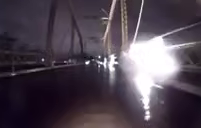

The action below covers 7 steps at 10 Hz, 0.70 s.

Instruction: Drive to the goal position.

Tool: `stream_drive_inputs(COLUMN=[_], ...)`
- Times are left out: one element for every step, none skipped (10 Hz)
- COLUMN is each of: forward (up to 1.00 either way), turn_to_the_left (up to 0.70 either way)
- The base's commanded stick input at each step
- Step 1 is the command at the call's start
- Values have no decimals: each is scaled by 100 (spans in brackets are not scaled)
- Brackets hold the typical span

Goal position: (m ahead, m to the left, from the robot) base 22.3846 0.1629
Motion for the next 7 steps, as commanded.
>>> stream_drive_inputs(forward=[100,100,100,100,100,100,100], turn_to_the_left=[0,0,0,0,0,0,0])
